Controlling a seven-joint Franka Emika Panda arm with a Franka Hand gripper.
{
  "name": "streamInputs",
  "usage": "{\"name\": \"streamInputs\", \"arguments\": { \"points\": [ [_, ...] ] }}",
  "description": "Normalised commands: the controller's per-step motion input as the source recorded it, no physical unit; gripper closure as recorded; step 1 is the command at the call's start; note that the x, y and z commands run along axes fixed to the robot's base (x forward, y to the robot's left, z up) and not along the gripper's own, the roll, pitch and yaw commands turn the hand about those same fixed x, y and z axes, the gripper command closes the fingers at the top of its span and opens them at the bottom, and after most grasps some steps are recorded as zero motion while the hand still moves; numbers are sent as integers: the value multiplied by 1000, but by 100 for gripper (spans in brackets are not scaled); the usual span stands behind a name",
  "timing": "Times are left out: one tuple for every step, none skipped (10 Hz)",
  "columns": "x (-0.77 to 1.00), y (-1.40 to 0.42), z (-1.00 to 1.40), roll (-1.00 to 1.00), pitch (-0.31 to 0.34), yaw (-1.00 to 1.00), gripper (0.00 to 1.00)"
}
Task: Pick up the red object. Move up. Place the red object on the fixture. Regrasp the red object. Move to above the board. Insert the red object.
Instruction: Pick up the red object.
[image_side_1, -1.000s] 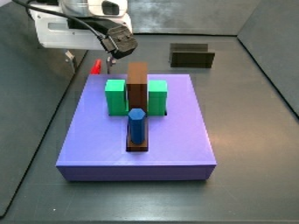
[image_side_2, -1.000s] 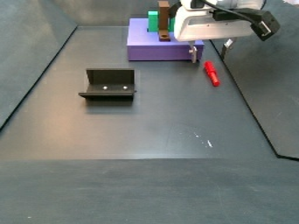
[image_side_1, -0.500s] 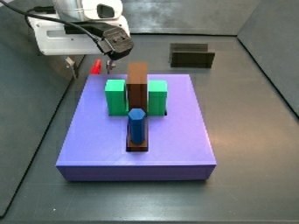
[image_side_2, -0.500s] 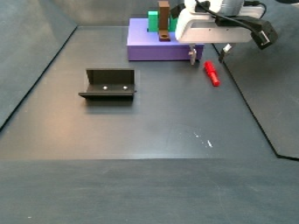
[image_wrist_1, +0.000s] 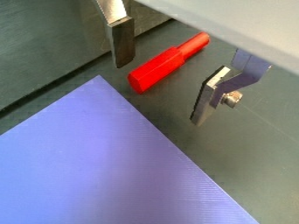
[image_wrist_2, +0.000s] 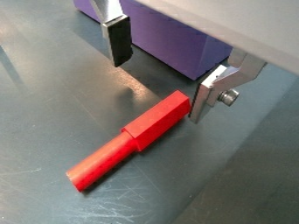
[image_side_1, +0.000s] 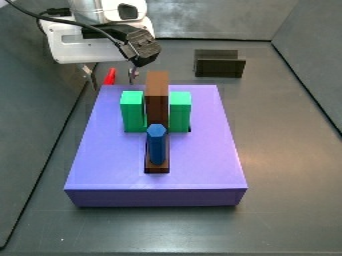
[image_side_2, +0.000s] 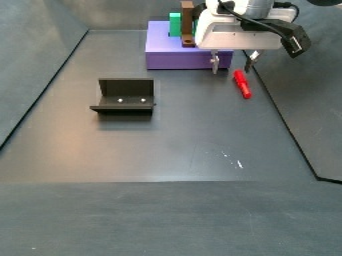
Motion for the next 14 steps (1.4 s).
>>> {"name": "streamInputs", "arguments": {
  "points": [
    [-243, 0, 0, 261, -130, -171, 0],
    [-294, 9, -40, 264, -153, -160, 0],
    [-214, 14, -97, 254, -164, -197, 0],
    [-63, 20, -114, 249, -151, -191, 0],
    [63, 46, -254, 240, -159, -149, 0],
    [71, 46, -309, 237, -187, -129, 0],
    [20, 40, -320, 236, -196, -114, 0],
    [0, 37, -303, 229, -193, -60, 0],
    [0, 31, -411, 190, -234, -49, 0],
    [0, 34, -511, 160, -274, -54, 0],
    [0, 37, -531, 147, -279, -57, 0],
    [-3, 37, -557, 116, -290, -54, 0],
    [0, 23, -560, 100, -290, -63, 0],
    [0, 17, -563, 83, -291, -63, 0]
  ]
}}
